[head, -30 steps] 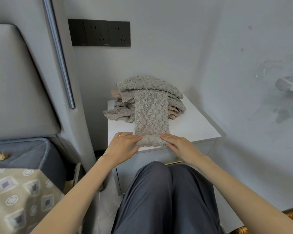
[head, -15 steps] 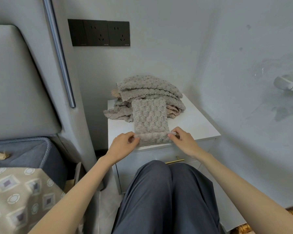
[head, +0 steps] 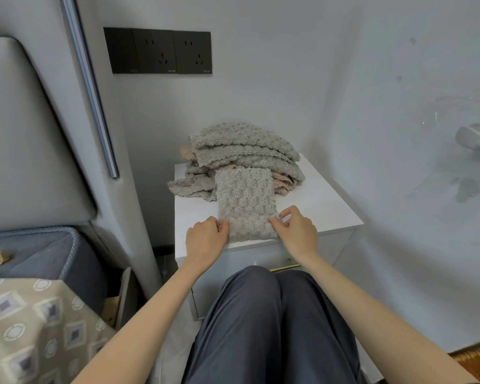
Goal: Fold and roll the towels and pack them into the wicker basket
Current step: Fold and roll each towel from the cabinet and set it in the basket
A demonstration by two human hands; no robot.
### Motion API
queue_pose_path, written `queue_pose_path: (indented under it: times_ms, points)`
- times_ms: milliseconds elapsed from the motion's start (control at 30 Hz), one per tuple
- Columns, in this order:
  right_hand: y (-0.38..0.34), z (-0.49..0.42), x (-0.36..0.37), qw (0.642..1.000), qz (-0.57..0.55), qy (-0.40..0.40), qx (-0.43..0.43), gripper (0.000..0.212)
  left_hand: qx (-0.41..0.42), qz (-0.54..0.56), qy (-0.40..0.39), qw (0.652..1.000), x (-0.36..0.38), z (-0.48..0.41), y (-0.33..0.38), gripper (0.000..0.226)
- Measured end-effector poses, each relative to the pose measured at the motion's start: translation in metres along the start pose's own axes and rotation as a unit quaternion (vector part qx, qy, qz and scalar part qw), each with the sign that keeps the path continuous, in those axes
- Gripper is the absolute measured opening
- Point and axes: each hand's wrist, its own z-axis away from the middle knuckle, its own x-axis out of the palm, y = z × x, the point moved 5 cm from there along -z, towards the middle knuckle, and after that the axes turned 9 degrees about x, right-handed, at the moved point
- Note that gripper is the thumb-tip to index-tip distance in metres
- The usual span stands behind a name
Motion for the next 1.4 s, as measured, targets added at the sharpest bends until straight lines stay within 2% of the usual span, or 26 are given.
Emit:
queue_pose_path:
  times_ms: [133, 200, 267, 333, 367, 433, 533, 667, 833, 900, 967, 1067, 1400]
  points:
    - [-0.009, 0.005, -0.003, 0.998, 0.027, 0.047, -0.007, 0.03, -0.02, 0.009, 0.004, 1.0, 0.002, -0.002, -0.001, 0.036]
    - [-0.024, 0.012, -0.008, 0.989, 0.059, 0.099, -0.094, 0.023, -0.024, 0.011, -0.002, 1.0, 0.003, -0.002, -0.001, 0.035]
    - [-0.045, 0.025, -0.005, 0.965, 0.061, 0.113, -0.228, 0.022, -0.025, 0.01, -0.005, 1.0, 0.003, -0.002, -0.001, 0.035]
    - [-0.06, 0.039, 0.007, 0.94, 0.042, 0.071, -0.33, 0.026, -0.026, 0.003, -0.009, 1.0, 0.003, -0.003, -0.001, 0.035]
    - [-0.063, 0.045, 0.016, 0.935, 0.042, 0.039, -0.351, 0.028, -0.027, -0.001, -0.013, 1.0, 0.002, -0.003, -0.001, 0.035]
    - [-0.062, 0.052, 0.031, 0.935, 0.055, -0.013, -0.35, 0.035, -0.028, -0.006, -0.019, 0.999, 0.001, -0.003, -0.001, 0.035]
    - [-0.053, 0.053, 0.038, 0.938, 0.068, -0.044, -0.338, 0.042, -0.031, -0.019, -0.024, 0.999, 0.0, -0.004, 0.0, 0.038]
    - [-0.033, 0.046, 0.031, 0.931, 0.113, -0.052, -0.343, 0.044, -0.03, -0.055, -0.016, 0.998, -0.002, -0.006, 0.003, 0.037]
    - [-0.011, 0.035, 0.009, 0.941, 0.125, -0.032, -0.314, 0.043, -0.023, -0.092, 0.005, 0.995, -0.006, -0.004, 0.005, 0.031]
    - [-0.006, 0.032, 0.008, 0.939, 0.144, -0.05, -0.308, 0.045, 0.012, -0.099, 0.034, 0.994, -0.011, -0.005, 0.008, 0.023]
    - [-0.003, 0.027, 0.011, 0.937, 0.166, -0.078, -0.297, 0.047, 0.11, -0.068, 0.048, 0.99, -0.013, -0.005, 0.015, 0.014]
    - [-0.008, 0.025, 0.009, 0.928, 0.194, -0.087, -0.306, 0.048, 0.241, -0.049, 0.023, 0.969, -0.011, 0.0, 0.023, 0.019]
    - [-0.019, 0.016, 0.004, 0.927, 0.171, -0.09, -0.322, 0.049, 0.24, -0.079, -0.08, 0.964, -0.013, 0.002, 0.01, 0.045]
